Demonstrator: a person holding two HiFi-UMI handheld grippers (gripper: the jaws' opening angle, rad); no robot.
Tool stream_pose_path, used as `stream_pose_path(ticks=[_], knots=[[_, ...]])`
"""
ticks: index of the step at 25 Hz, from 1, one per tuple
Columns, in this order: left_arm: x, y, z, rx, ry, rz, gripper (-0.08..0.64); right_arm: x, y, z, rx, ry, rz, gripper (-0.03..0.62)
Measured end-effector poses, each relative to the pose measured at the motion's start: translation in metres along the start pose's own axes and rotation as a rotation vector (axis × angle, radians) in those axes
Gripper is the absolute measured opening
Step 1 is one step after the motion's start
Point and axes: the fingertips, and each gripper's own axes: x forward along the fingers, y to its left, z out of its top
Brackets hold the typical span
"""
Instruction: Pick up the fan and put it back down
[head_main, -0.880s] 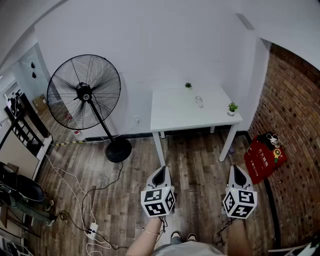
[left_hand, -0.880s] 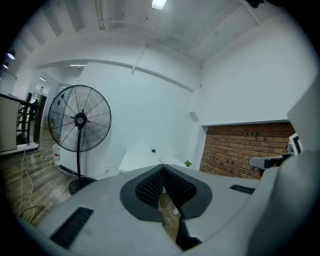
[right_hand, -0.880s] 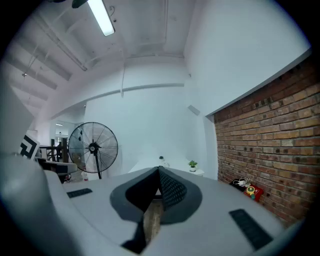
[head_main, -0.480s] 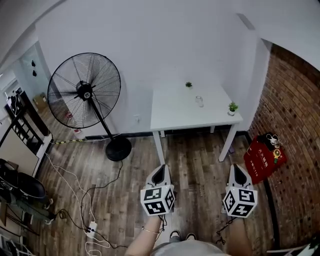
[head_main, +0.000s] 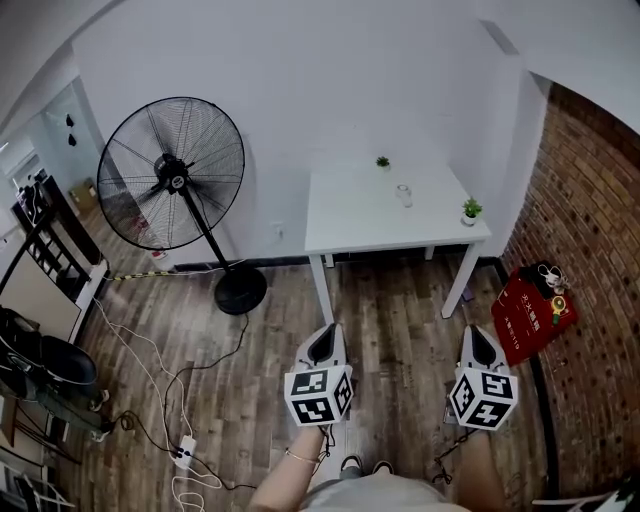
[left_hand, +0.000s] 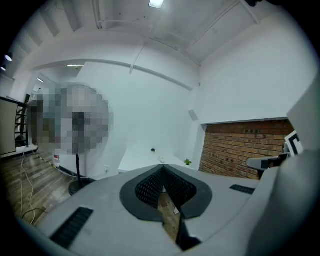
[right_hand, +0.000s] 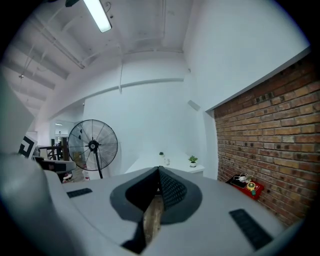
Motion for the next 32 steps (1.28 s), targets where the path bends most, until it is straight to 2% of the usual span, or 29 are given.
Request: stream_pose_path(ticks=[13,32], knots=[[0.004,0.001,0.001,-0.007,0.007,0.002,0.014,0.002,-0.007,-0.004,0.006,0.012,-0.016,0.002],[0.013,-0.025,-0.005,0.027,0.004,-0.029,0.22,0.003,-0.034,-0.008,0.021,0.016,-0.02,0.002]])
